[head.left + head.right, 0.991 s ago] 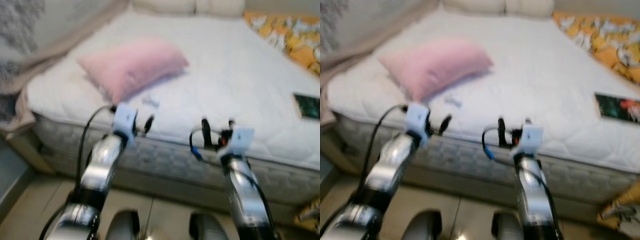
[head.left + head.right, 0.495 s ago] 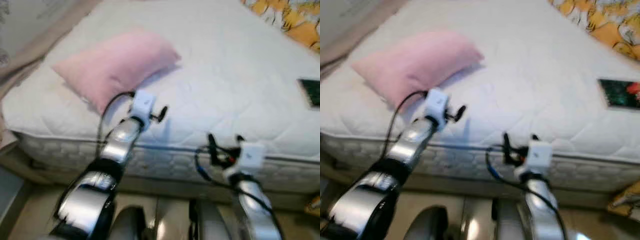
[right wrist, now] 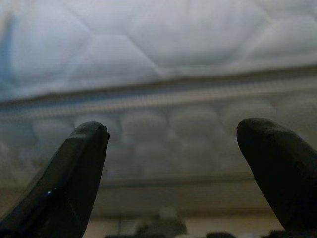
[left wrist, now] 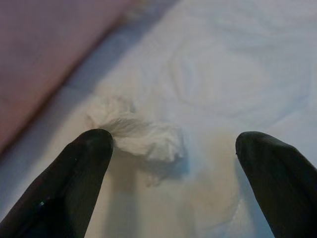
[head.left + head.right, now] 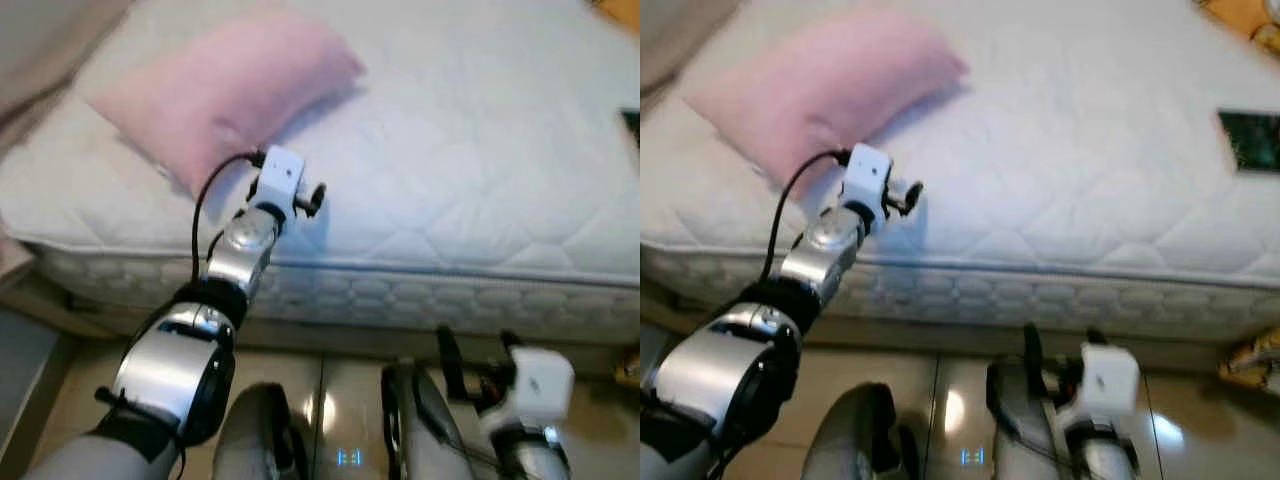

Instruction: Clean up the room

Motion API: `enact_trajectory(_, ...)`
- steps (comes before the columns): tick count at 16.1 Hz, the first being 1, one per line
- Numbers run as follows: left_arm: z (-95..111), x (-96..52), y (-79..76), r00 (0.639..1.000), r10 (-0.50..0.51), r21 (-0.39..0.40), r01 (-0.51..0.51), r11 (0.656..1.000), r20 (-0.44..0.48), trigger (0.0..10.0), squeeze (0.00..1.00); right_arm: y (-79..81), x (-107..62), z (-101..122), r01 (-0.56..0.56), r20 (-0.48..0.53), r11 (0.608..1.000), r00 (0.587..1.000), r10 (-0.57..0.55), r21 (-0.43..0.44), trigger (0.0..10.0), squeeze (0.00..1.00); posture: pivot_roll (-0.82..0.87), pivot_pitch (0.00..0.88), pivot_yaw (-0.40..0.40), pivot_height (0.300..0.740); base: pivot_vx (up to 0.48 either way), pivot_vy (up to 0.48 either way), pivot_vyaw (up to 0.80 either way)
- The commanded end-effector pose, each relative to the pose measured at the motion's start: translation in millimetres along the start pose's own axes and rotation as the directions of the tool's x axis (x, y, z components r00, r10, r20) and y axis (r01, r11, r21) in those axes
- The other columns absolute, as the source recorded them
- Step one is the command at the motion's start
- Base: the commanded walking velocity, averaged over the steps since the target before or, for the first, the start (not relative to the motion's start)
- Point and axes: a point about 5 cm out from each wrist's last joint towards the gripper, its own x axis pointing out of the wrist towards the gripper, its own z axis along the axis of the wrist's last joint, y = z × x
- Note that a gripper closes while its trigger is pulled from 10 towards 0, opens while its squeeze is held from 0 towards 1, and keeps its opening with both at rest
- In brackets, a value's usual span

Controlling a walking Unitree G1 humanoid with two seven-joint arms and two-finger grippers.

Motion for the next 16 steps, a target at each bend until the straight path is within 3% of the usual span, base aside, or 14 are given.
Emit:
enact_trajectory(1,2,1.6,-0.7,1.000,0.005,-0.003,-0.005,1.000,-0.004,10.0,0.00,6.3,-8.4,3,-0.015,-0.015,1.000,1.000,0.015,0.010,10.0,0.00,-0.32,0.336,0.098,0.638,0.000,0.000,0.00)
enact_trajectory(4,7,4.9,1.9,0.996,0.085,-0.105,-0.086,0.991,-0.014,10.0,0.00,13.2,-21.2,5,-0.034,-0.036,0.999,0.999,0.034,0.004,10.0,0.00,-0.36,0.356,0.100,0.638,0.000,0.000,0.00)
enact_trajectory(8,13,6.1,6.8,0.987,0.163,-0.082,-0.163,0.983,0.000,10.0,0.00,13.1,-26.8,5,-0.021,-0.052,1.000,0.998,0.021,0.010,10.0,0.00,-0.37,0.351,0.107,0.638,0.000,0.000,0.00)
enact_trajectory(9,14,5.4,9.0,0.983,0.180,-0.107,-0.177,0.978,0.019,0.0,0.00,13.1,-26.8,5,-0.014,-0.058,1.000,0.998,0.015,0.012,10.0,0.00,-0.36,0.344,0.111,0.638,0.000,0.000,0.00)
enact_trajectory(12,12,4.8,10.0,0.984,0.178,-0.121,-0.174,0.977,0.017,0.0,0.00,16.2,-22.1,4,-0.021,-0.060,1.000,0.998,0.022,0.019,10.0,0.00,-0.34,0.331,0.112,0.638,0.000,0.000,0.00)
enact_trajectory(16,-3,2.4,1.4,0.995,0.092,-0.183,-0.098,0.978,-0.042,0.0,0.00,14.5,-13.5,5,-0.022,-0.054,0.999,0.998,0.024,0.026,10.0,0.00,-0.33,0.316,0.102,0.638,0.000,0.000,0.00)
